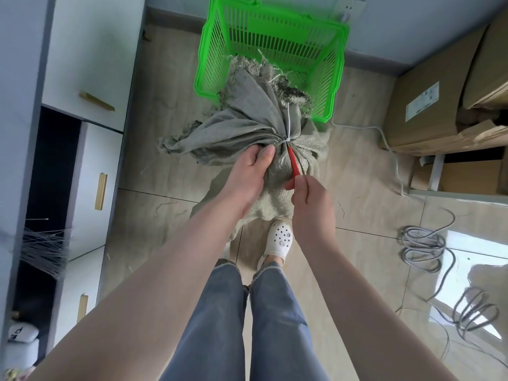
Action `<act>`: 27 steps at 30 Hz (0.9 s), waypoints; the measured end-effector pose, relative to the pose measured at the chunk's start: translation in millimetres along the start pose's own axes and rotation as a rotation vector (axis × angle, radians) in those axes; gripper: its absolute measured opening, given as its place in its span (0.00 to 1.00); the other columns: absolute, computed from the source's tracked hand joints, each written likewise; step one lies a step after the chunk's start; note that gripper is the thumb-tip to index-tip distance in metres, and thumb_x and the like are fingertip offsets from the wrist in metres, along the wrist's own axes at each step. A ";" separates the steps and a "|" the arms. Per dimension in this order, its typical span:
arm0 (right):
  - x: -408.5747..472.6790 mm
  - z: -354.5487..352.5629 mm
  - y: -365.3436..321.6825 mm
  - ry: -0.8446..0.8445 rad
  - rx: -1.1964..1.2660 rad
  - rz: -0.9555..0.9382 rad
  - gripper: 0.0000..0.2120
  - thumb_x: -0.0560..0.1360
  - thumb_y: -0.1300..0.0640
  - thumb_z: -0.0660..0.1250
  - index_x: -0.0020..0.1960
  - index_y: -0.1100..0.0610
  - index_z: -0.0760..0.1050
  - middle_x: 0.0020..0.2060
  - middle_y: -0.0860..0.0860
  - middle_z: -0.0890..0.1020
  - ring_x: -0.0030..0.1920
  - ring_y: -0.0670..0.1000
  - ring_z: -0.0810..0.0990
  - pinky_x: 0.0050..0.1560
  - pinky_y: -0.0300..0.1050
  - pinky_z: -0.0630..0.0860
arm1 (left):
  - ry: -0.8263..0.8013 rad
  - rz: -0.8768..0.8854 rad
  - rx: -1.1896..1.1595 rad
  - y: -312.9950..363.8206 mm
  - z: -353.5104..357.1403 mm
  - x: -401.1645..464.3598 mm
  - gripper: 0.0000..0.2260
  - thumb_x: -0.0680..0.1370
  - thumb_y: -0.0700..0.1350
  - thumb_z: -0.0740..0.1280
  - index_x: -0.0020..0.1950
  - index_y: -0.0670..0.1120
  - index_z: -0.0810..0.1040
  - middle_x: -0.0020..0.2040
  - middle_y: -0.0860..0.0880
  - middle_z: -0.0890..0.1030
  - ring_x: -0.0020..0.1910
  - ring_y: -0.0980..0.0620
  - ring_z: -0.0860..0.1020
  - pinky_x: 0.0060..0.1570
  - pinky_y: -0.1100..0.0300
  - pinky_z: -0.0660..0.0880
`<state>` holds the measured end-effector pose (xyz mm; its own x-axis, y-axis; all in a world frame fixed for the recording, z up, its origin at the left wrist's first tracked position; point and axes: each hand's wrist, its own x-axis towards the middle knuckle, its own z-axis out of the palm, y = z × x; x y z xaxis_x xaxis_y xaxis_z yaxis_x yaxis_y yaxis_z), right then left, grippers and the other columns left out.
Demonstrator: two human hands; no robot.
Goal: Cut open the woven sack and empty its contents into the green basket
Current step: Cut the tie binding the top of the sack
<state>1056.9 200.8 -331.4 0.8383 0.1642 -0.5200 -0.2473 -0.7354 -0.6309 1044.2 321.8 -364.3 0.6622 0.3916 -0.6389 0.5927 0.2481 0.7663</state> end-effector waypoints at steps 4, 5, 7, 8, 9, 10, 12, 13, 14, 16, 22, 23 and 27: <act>2.5 -4.1 -0.5 0.049 -0.213 -0.069 0.16 0.83 0.51 0.52 0.50 0.56 0.76 0.38 0.50 0.80 0.38 0.53 0.75 0.34 0.47 0.65 | -0.006 0.013 0.046 3.8 -3.1 -1.0 0.16 0.80 0.55 0.61 0.55 0.44 0.78 0.50 0.48 0.83 0.52 0.49 0.81 0.60 0.46 0.75; 3.6 -4.3 -0.3 0.056 -0.232 -0.079 0.16 0.83 0.50 0.52 0.50 0.56 0.76 0.39 0.50 0.81 0.38 0.54 0.75 0.35 0.46 0.65 | -0.004 0.017 0.054 3.6 -3.7 -1.0 0.17 0.79 0.56 0.61 0.55 0.45 0.78 0.51 0.47 0.83 0.53 0.49 0.80 0.60 0.46 0.75; 4.0 -3.2 -0.5 0.058 -0.192 -0.100 0.16 0.83 0.51 0.53 0.49 0.56 0.76 0.36 0.48 0.79 0.36 0.52 0.74 0.35 0.45 0.64 | 0.005 0.014 0.056 3.5 -3.9 -0.7 0.16 0.80 0.55 0.61 0.55 0.45 0.79 0.50 0.49 0.83 0.51 0.51 0.81 0.58 0.50 0.75; 3.4 -1.8 -0.4 0.051 -0.142 -0.107 0.15 0.83 0.52 0.53 0.48 0.56 0.77 0.33 0.46 0.76 0.34 0.50 0.73 0.34 0.45 0.64 | 0.020 0.002 0.048 3.2 -3.6 -0.7 0.14 0.81 0.54 0.60 0.54 0.45 0.79 0.48 0.50 0.83 0.48 0.55 0.81 0.55 0.55 0.76; 2.6 -0.2 0.4 0.042 -0.084 -0.111 0.15 0.83 0.53 0.54 0.47 0.55 0.77 0.31 0.44 0.74 0.32 0.47 0.71 0.33 0.43 0.64 | 0.027 -0.021 0.022 3.6 -3.1 -1.5 0.12 0.82 0.52 0.60 0.52 0.46 0.80 0.46 0.52 0.83 0.45 0.58 0.81 0.51 0.60 0.76; 1.9 1.2 1.5 0.032 -0.031 -0.113 0.14 0.83 0.54 0.54 0.45 0.54 0.76 0.29 0.43 0.72 0.31 0.45 0.69 0.32 0.41 0.64 | 0.027 -0.051 -0.030 3.1 -2.7 -2.0 0.11 0.82 0.51 0.61 0.51 0.47 0.80 0.45 0.52 0.83 0.44 0.58 0.81 0.50 0.63 0.76; 0.7 1.3 4.1 0.004 0.042 -0.111 0.15 0.83 0.55 0.54 0.43 0.53 0.76 0.28 0.43 0.70 0.30 0.43 0.68 0.31 0.38 0.64 | 0.031 -0.105 -0.132 0.8 -3.0 -2.4 0.10 0.81 0.49 0.62 0.48 0.49 0.81 0.46 0.50 0.84 0.47 0.54 0.82 0.54 0.58 0.77; 0.5 0.4 4.7 -0.015 0.054 -0.104 0.15 0.83 0.55 0.54 0.42 0.53 0.76 0.28 0.44 0.70 0.29 0.43 0.67 0.30 0.38 0.63 | 0.037 -0.113 -0.152 0.5 -3.4 -3.3 0.10 0.81 0.49 0.62 0.47 0.49 0.82 0.46 0.49 0.85 0.48 0.52 0.82 0.55 0.55 0.77; 0.7 -1.3 5.4 -0.034 0.044 -0.093 0.15 0.83 0.55 0.54 0.42 0.53 0.75 0.28 0.45 0.70 0.28 0.44 0.67 0.30 0.38 0.63 | 0.040 -0.105 -0.157 -0.1 -3.6 -4.1 0.10 0.82 0.48 0.62 0.46 0.49 0.82 0.45 0.49 0.85 0.47 0.52 0.82 0.55 0.54 0.77; 1.5 -5.3 6.1 -0.052 -0.042 -0.077 0.15 0.83 0.53 0.54 0.44 0.53 0.76 0.28 0.45 0.71 0.28 0.45 0.67 0.29 0.39 0.62 | 0.049 -0.077 -0.155 -1.3 -3.2 -5.8 0.11 0.82 0.46 0.61 0.44 0.49 0.81 0.43 0.50 0.84 0.45 0.52 0.82 0.55 0.52 0.76; -0.1 -10.5 6.9 0.016 -0.150 -0.119 0.15 0.83 0.51 0.54 0.49 0.56 0.77 0.33 0.48 0.77 0.35 0.52 0.73 0.34 0.47 0.67 | 0.065 -0.094 -0.156 6.0 3.5 -7.5 0.11 0.82 0.48 0.60 0.45 0.50 0.81 0.46 0.48 0.84 0.49 0.50 0.82 0.56 0.52 0.77; -0.1 -10.2 7.7 0.030 -0.157 -0.124 0.15 0.83 0.51 0.54 0.49 0.56 0.77 0.31 0.47 0.75 0.34 0.53 0.72 0.33 0.46 0.66 | 0.067 -0.098 -0.144 7.4 4.3 -7.8 0.11 0.82 0.49 0.60 0.45 0.50 0.80 0.45 0.49 0.84 0.48 0.51 0.82 0.55 0.54 0.77; 0.5 -8.4 8.9 0.080 -0.236 -0.178 0.14 0.83 0.51 0.55 0.48 0.57 0.76 0.30 0.49 0.75 0.33 0.55 0.74 0.32 0.47 0.68 | 0.091 -0.109 -0.106 8.8 3.9 -8.3 0.13 0.82 0.50 0.60 0.47 0.45 0.81 0.46 0.46 0.84 0.47 0.50 0.82 0.54 0.52 0.76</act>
<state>1059.1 188.9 -332.4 0.8962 0.2588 -0.3603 0.0189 -0.8337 -0.5518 1045.7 317.3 -352.5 0.5497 0.4348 -0.7133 0.6036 0.3835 0.6990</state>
